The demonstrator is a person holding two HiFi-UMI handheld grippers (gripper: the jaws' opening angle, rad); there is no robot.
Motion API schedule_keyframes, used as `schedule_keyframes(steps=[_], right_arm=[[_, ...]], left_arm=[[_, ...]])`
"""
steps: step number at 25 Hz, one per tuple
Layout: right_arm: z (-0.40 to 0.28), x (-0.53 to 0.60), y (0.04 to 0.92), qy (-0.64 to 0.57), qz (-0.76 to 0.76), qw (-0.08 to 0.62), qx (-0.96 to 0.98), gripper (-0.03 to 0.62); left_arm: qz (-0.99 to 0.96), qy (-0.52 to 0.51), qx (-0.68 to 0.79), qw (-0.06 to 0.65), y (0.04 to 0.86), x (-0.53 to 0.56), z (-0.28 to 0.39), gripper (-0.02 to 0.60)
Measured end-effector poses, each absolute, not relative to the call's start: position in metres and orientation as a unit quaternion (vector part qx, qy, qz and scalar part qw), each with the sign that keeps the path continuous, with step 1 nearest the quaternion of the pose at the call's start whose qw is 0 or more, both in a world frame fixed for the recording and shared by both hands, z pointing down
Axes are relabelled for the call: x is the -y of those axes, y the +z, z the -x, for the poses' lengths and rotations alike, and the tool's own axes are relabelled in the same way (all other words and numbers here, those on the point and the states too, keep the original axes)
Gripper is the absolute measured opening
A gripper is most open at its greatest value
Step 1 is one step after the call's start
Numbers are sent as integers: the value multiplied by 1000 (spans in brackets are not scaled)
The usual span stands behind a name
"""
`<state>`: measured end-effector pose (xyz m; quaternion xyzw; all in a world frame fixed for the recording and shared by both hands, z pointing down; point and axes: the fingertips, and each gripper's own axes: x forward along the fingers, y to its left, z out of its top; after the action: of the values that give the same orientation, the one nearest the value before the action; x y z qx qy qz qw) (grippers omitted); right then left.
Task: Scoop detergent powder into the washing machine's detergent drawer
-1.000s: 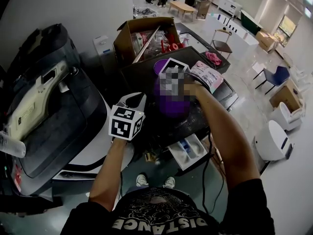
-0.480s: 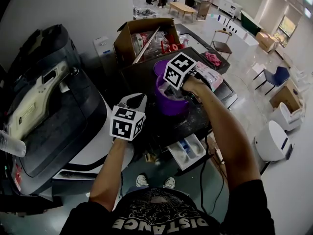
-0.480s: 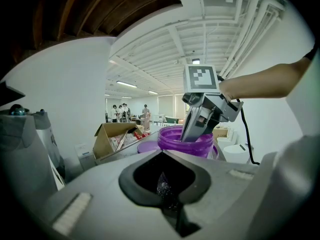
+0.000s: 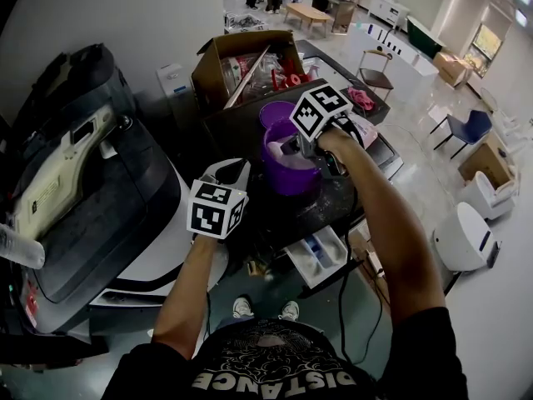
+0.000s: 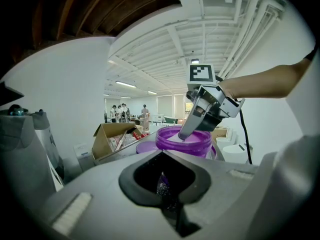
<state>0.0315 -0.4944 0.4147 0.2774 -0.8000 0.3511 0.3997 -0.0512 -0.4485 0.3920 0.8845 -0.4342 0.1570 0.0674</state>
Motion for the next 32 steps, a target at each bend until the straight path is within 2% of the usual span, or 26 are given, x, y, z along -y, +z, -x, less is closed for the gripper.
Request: schedule_keyframes(steps=[8, 26, 32], right_arm=[[-50, 497, 409, 372, -316, 347, 801, 35], [-79, 490, 386, 492, -344, 88, 795, 35], [-81, 485, 376, 501, -348, 42, 791, 36]], left_arm=[[-889, 154, 427, 65, 389, 449, 42, 2], [-904, 148, 398, 50, 383, 450, 14, 2], [-909, 146, 388, 45, 383, 450, 9, 2]])
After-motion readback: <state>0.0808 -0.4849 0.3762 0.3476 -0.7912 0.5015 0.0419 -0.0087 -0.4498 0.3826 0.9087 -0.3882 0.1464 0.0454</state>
